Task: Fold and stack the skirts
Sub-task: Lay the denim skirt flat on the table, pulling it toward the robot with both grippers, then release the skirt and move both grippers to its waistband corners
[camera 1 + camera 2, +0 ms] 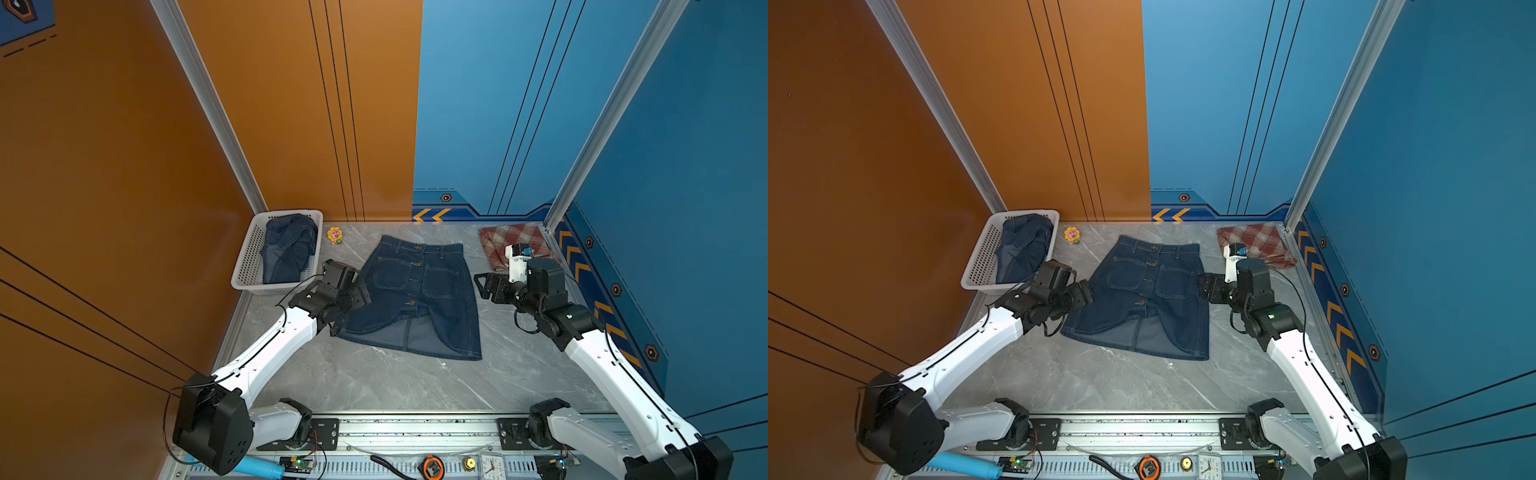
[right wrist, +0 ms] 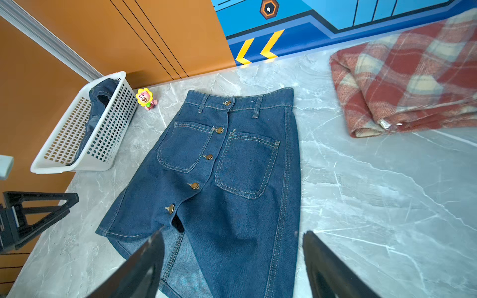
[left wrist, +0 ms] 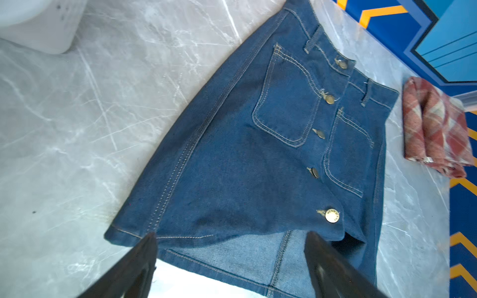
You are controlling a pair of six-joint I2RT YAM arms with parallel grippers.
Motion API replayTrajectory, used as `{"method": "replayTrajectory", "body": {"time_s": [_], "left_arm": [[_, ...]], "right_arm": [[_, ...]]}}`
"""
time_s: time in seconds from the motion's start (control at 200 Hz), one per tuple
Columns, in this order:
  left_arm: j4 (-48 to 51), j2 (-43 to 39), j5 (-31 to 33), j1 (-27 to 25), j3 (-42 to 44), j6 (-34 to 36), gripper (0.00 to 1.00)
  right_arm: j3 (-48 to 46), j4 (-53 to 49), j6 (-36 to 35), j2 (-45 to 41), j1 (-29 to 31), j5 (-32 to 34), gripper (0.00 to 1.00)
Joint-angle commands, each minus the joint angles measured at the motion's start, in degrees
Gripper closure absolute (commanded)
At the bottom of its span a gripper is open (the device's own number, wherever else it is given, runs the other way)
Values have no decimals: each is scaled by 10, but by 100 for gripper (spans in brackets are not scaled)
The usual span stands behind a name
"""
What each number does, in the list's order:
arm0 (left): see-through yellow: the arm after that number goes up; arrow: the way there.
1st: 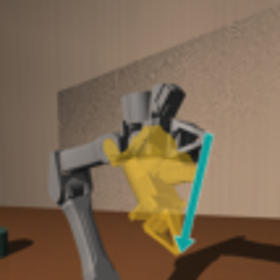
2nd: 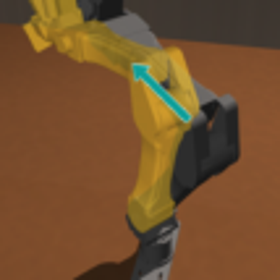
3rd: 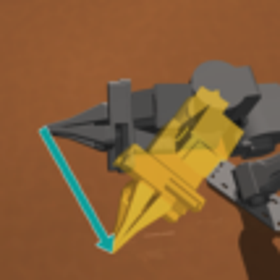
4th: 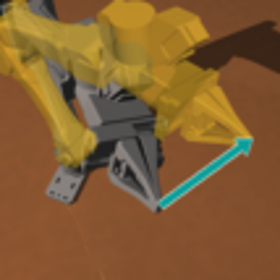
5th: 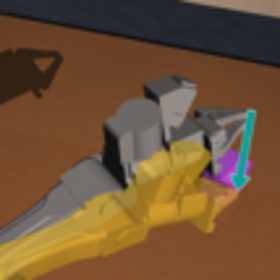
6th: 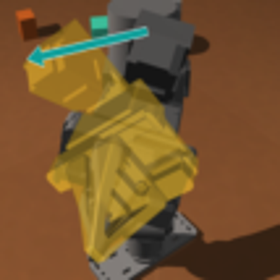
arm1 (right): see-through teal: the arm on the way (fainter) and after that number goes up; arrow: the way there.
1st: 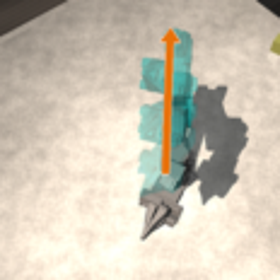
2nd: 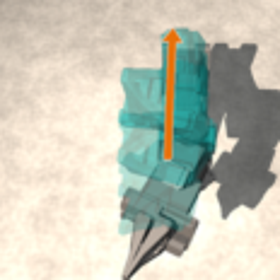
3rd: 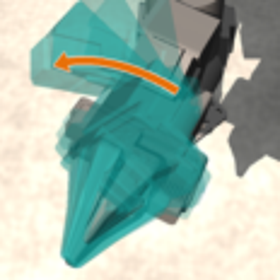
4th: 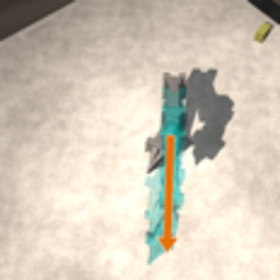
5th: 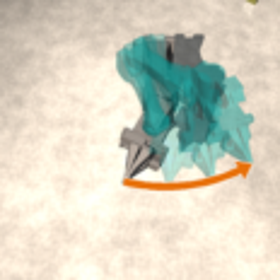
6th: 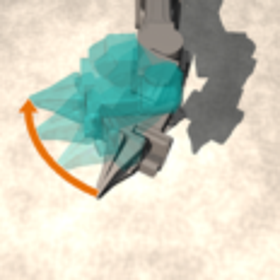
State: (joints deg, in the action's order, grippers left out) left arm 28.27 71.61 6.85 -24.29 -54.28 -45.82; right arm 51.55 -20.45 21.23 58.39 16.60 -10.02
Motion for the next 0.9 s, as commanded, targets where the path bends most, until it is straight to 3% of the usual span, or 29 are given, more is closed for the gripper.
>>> {"method": "replayTrajectory", "body": {"time_s": [0.0, 0.17, 0.23, 0.28, 0.416, 0.656, 0.686, 0.706, 0.786, 0.896], "left_arm": [[20, 7, 48, 2, -40, 2, 10], [24, 69, 18, -4, -85, 41, 13], [30, 90, 16, -18, -97, 60, 12], [32, 108, 11, -33, -102, 81, 18], [36, 142, 17, -69, -98, 117, 18], [21, 181, 16, -87, -83, 131, 17], [17, 182, 13, -85, -83, 132, 17], [16, 184, 12, -83, -83, 133, 17], [13, 190, 5, -75, -87, 136, 17], [5, 193, -4, -63, -90, 144, 17]], "right_arm": [[13, -29, 25, 38, 27, 22, 19], [27, -51, 20, 114, 83, 39, 20], [29, -53, 17, 136, 109, 56, 22], [29, -55, 13, 154, 131, 70, 22], [27, -50, 9, 205, 169, 91, 22], [22, 50, 12, 326, 196, 92, 24], [26, 62, 7, 339, 197, 94, 29], [30, 70, 5, 347, 197, 98, 39], [69, 53, -7, 371, 184, 66, 98], [106, 35, 11, 360, 133, -41, 100]]}}
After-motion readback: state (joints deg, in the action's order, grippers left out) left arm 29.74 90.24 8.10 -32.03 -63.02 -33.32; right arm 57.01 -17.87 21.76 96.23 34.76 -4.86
